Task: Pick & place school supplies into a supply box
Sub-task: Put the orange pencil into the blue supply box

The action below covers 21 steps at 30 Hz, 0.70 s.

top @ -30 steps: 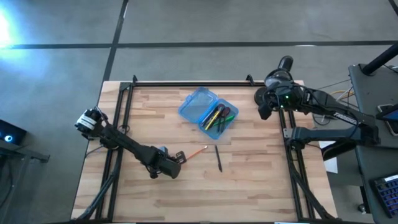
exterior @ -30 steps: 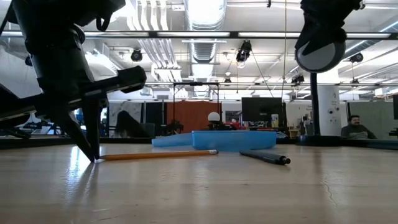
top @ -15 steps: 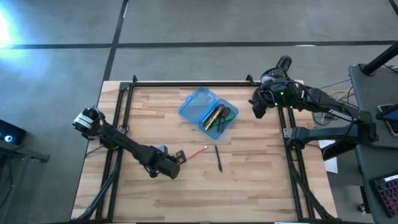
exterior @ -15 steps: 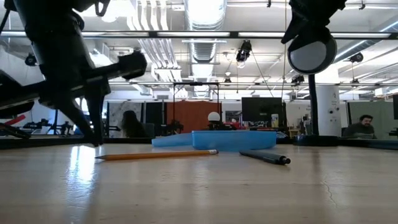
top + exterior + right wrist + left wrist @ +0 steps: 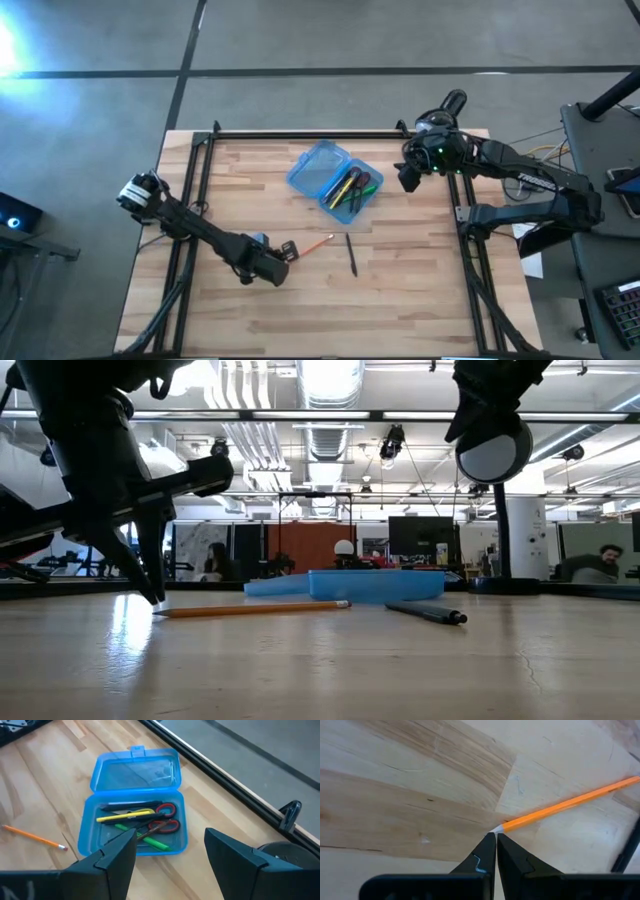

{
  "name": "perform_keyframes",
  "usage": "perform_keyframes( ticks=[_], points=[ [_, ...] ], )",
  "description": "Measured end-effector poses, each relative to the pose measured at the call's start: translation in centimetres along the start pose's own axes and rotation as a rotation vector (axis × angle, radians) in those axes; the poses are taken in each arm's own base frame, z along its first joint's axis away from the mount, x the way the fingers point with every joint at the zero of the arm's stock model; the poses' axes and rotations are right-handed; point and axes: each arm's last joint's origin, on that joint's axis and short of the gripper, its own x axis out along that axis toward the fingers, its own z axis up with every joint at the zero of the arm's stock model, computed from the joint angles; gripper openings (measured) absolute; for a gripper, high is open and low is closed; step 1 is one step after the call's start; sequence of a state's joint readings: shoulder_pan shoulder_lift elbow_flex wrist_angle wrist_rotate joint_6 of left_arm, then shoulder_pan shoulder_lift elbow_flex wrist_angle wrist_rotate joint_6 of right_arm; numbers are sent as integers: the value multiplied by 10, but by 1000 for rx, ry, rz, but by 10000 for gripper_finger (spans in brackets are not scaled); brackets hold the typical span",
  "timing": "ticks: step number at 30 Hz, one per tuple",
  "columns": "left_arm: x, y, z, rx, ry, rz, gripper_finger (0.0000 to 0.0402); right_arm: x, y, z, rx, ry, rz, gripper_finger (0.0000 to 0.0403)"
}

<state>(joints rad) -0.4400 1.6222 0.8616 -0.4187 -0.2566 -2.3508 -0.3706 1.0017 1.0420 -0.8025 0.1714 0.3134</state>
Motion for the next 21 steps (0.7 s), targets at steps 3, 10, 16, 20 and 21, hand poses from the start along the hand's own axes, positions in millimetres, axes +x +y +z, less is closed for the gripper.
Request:
perform_keyframes(
  ticks=[3,10,16,20,21],
  points=[
    [2,1,0,3,-5,7,0,0,0,0,-2,2,12,224],
    [9,3,-1,8,-15,25,0,0,2,3,-1,-23,45,224],
    [13,3,-2,7,-20,23,0,1,8,8,-118,-51,191,224],
    [17,2,-3,2,-16,10,0,5,13,11,-256,-59,306,224],
    [17,2,-3,2,-14,6,0,7,15,12,-277,-48,345,224]
  ],
)
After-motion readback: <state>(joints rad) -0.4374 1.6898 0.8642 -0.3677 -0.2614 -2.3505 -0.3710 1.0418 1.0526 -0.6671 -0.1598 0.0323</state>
